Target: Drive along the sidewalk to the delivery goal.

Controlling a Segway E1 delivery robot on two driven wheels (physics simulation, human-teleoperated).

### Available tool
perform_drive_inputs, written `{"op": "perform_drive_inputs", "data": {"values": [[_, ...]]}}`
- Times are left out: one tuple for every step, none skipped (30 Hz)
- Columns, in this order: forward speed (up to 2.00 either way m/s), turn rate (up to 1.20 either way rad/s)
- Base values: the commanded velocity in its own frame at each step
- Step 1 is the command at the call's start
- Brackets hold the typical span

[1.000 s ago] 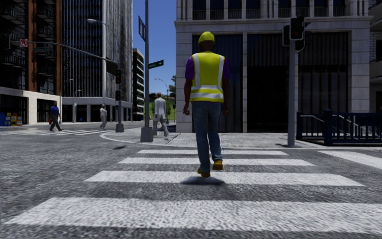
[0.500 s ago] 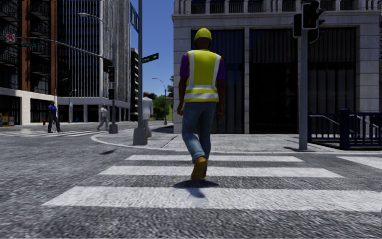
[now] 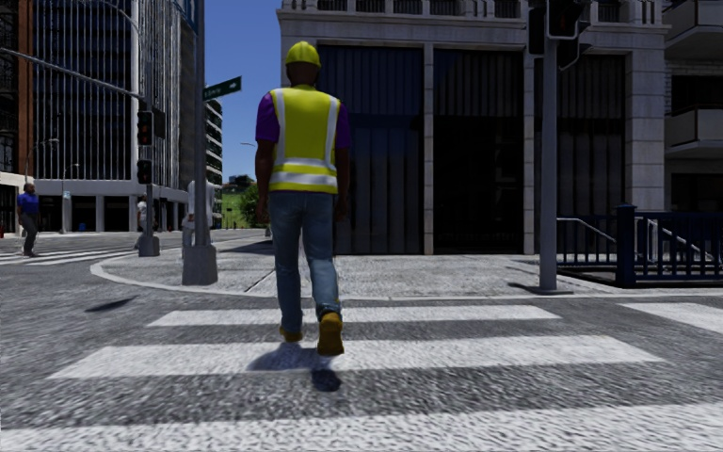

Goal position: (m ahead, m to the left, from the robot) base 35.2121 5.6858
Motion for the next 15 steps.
{"op": "perform_drive_inputs", "data": {"values": [[1.42, 0.0], [1.42, 0.0], [1.43, 0.0], [1.43, 0.0], [1.43, 0.0], [1.43, 0.0], [1.43, 0.0], [1.43, 0.0], [1.43, 0.0], [1.44, 0.0], [1.44, 0.0], [1.44, 0.0], [1.44, 0.0], [1.44, 0.0], [1.44, 0.0]]}}
